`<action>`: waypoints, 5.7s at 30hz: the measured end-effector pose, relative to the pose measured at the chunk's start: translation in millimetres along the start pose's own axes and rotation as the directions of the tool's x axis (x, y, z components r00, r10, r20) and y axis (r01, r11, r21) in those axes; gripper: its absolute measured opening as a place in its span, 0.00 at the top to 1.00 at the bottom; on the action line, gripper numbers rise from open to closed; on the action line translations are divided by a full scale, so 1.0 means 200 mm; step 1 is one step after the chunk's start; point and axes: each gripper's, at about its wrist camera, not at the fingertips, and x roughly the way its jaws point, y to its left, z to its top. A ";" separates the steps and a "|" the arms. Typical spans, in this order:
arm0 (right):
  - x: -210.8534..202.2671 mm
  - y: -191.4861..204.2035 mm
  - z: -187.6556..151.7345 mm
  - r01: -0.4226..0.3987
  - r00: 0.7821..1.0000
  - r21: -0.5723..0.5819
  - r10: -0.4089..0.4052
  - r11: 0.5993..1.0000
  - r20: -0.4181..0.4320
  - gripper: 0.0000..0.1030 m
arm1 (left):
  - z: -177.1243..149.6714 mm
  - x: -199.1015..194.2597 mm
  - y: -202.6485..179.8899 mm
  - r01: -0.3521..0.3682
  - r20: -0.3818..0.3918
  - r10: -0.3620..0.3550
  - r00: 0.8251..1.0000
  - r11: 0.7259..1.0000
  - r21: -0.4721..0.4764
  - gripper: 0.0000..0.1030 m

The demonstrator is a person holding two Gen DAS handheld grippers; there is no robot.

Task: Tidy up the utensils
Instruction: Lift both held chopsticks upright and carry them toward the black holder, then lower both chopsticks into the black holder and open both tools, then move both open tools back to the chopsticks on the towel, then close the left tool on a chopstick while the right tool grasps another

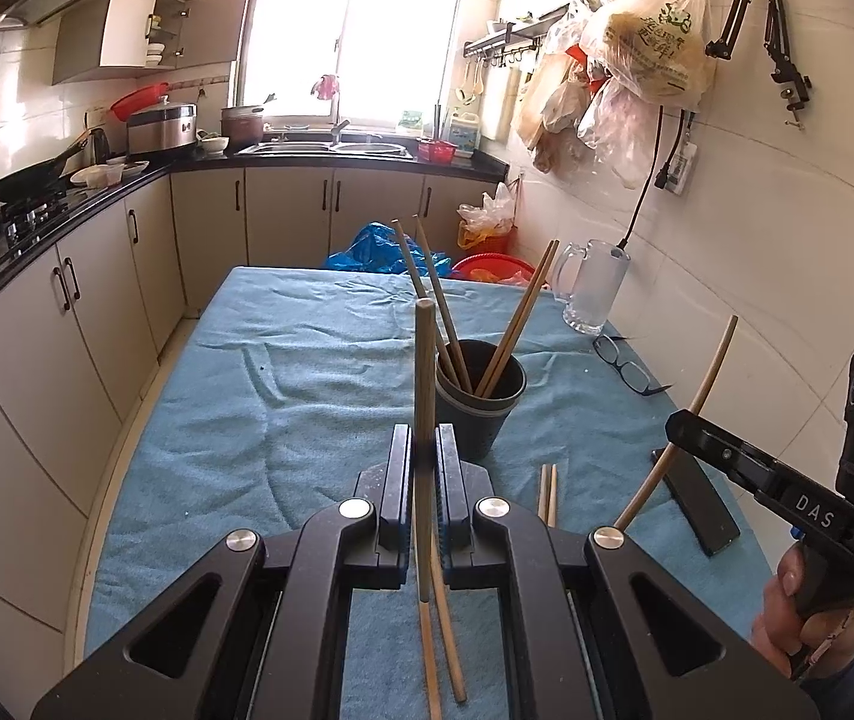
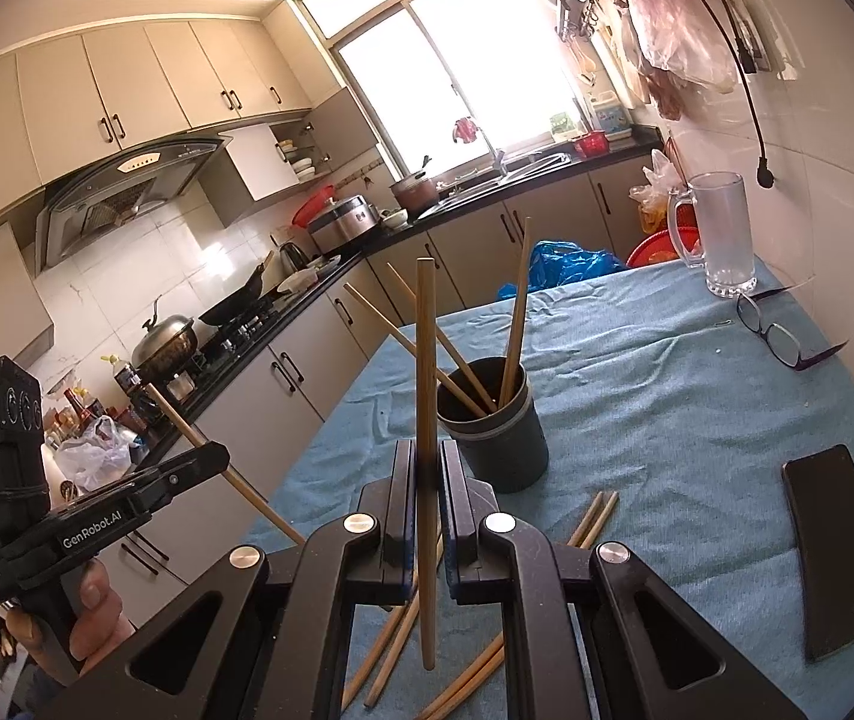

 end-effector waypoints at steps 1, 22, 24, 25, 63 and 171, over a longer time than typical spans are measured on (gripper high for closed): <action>0.00 0.00 0.00 0.000 1.000 -0.001 0.000 1.000 0.000 0.92 | 0.00 0.00 0.00 0.000 0.000 0.000 1.000 1.000 -0.001 0.94; 0.01 0.03 0.10 -0.003 1.000 -0.037 0.004 0.999 0.022 0.92 | 0.03 0.01 -0.04 0.009 0.003 -0.009 1.000 1.000 0.017 0.94; 0.00 0.03 0.12 -0.004 1.000 -0.039 0.005 0.999 0.029 0.92 | 0.03 0.02 -0.04 0.008 0.003 -0.008 1.000 1.000 0.018 0.94; 0.00 0.03 0.12 -0.004 0.999 -0.040 0.006 0.999 0.032 0.92 | 0.03 0.02 -0.05 0.008 0.003 -0.008 1.000 1.000 0.019 0.94; 0.20 -0.04 0.74 0.075 0.974 -0.015 -0.070 0.997 0.214 0.92 | 0.74 0.29 -0.07 0.095 0.097 -0.088 0.991 0.993 -0.072 0.94; 0.81 -0.38 -0.20 0.424 0.763 -0.140 -0.436 0.895 -0.477 0.91 | -0.30 0.88 0.19 -0.089 -0.469 0.039 0.883 0.992 -0.085 0.93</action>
